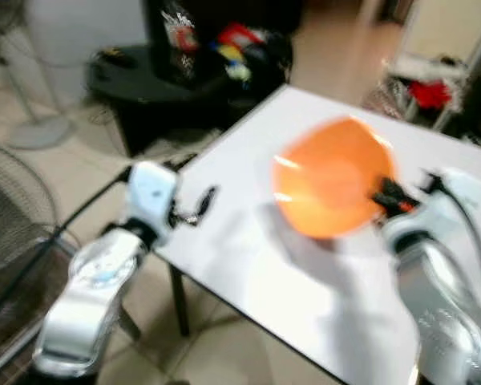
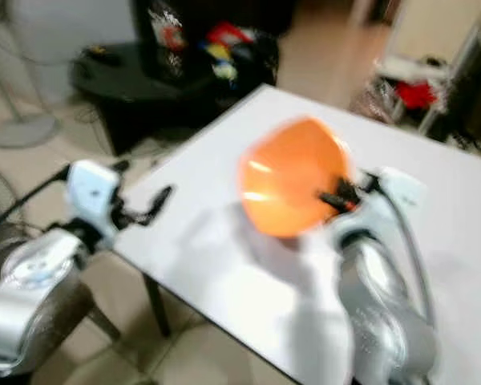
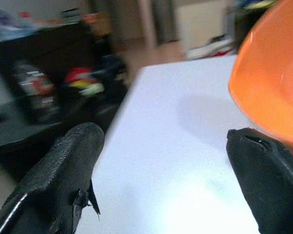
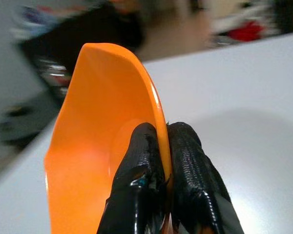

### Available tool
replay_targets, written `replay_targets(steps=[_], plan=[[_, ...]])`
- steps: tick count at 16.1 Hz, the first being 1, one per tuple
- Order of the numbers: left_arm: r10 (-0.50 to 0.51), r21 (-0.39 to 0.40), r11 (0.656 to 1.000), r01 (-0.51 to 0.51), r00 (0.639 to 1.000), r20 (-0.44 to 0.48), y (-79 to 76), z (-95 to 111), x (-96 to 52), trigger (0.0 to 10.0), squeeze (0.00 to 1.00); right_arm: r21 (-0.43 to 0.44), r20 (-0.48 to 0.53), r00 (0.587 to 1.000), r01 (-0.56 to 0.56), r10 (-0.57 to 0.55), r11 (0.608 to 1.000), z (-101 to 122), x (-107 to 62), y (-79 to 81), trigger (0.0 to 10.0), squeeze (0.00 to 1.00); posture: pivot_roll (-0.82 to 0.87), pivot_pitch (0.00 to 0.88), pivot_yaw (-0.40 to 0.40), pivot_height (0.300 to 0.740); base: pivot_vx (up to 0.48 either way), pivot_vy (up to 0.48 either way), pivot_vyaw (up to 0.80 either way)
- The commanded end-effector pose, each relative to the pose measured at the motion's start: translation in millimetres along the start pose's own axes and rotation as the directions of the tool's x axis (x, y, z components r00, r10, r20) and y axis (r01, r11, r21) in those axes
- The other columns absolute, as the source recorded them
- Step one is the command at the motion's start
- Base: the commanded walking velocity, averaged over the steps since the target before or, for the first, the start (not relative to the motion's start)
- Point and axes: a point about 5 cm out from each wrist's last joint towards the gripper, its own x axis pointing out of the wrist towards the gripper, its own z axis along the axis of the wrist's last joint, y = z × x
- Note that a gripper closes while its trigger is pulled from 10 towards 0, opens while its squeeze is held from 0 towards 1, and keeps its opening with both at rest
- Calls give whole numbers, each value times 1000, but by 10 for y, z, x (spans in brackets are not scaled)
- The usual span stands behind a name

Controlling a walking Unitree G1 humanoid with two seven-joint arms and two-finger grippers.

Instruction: Setting the table

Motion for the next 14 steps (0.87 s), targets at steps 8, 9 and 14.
replay_targets(steps=[8,9,14], plan=[[16,28,999,-16,1000,-4,37,-23,50,10000,0,21,32,999,14,-15,1000,94,-105,-20,10000,0,8,0,2,740,0,-60,-788],[14,28,1000,-14,1000,-3,33,-25,49,10000,0,20,33,999,15,-16,1000,106,-90,-38,10000,0,12,0,1,740,0,-480,-781],[13,31,999,-13,1000,0,18,-24,53,10000,0,36,55,999,-3,1,999,188,11,-146,10000,0,12,0,2,740,0,-480,-584]])
